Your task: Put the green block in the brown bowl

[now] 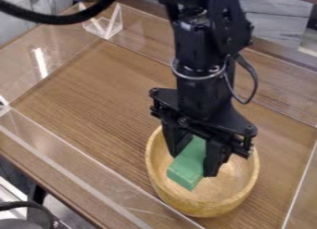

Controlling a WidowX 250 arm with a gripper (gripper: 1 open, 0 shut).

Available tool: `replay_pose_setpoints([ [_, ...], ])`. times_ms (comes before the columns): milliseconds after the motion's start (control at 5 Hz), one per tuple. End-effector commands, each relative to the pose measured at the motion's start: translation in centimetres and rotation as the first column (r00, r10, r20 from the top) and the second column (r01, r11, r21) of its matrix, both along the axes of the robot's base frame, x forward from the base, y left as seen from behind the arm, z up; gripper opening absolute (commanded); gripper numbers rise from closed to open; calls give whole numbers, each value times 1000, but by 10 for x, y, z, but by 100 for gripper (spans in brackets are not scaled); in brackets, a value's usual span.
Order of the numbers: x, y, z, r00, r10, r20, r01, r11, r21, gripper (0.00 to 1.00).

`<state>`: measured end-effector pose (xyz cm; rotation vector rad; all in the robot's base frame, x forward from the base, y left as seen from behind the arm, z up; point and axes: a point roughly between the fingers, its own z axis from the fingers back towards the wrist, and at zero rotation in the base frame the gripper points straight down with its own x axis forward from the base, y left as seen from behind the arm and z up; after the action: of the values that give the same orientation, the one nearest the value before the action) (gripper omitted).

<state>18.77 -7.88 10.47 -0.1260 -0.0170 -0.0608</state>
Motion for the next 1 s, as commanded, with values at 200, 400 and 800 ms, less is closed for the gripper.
replay_pose_setpoints([
  [200, 3, 3, 7, 1000, -1, 27, 2, 1000, -14, 0],
  [400, 4, 2, 7, 1000, 3, 30, -3, 1000, -15, 0],
  [800, 6, 0, 7, 999, 10, 35, -9, 1000, -18, 0],
])
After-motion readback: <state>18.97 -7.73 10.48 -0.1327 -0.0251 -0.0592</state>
